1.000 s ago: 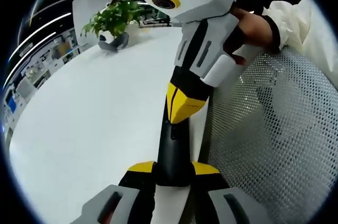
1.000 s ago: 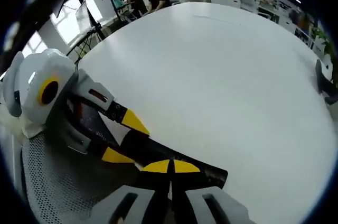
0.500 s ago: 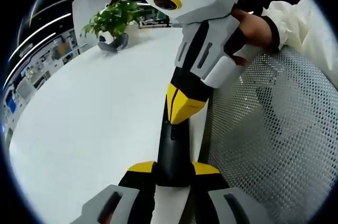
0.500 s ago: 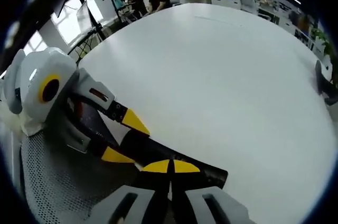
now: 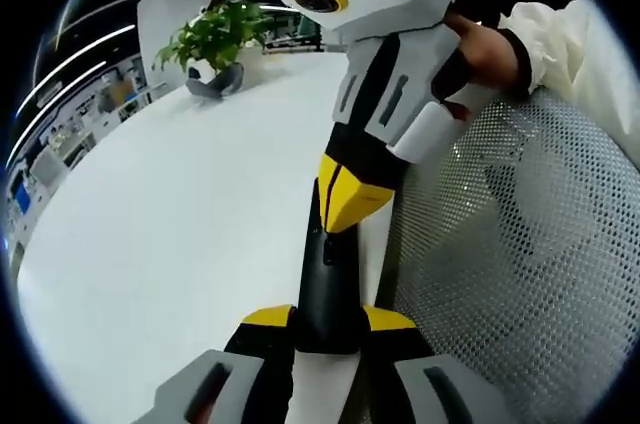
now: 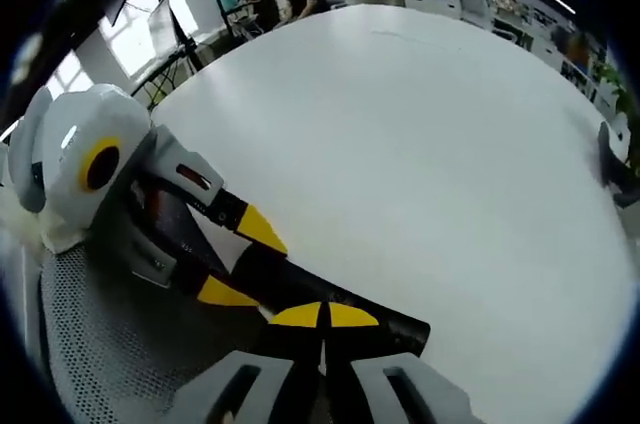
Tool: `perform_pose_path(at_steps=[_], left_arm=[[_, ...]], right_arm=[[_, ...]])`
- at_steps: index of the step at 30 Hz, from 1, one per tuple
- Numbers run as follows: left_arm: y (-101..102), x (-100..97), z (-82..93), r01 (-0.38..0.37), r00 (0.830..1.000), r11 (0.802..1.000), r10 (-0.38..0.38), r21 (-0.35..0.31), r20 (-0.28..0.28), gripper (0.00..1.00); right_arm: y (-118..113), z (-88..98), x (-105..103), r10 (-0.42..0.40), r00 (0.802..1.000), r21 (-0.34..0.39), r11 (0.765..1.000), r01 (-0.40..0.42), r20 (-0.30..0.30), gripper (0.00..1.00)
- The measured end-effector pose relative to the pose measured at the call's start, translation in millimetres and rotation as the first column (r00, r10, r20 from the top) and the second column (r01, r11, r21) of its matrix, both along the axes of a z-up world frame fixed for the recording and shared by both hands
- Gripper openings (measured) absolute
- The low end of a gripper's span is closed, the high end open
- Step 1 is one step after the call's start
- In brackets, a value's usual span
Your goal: Press the specified remote control buttons in sequence, fully releasing each button before pressing the next.
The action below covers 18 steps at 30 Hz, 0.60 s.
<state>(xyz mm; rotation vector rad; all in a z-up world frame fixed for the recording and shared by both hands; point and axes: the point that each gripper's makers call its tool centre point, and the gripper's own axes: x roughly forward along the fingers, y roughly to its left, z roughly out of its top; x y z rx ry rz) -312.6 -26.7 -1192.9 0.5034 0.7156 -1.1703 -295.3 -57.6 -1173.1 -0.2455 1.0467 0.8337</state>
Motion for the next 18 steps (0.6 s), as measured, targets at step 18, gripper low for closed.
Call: perform_pose_path(at_steps=[18], left_arm=[[0,-1.4,-0.4,0.011,1.000,1.000,-0.011,-0.006,-0.005,0.27]], right_arm=[[-10,-8.1,-11,-0.072,0.987,-0.016,0.997,0.070,-0.141,0.00]])
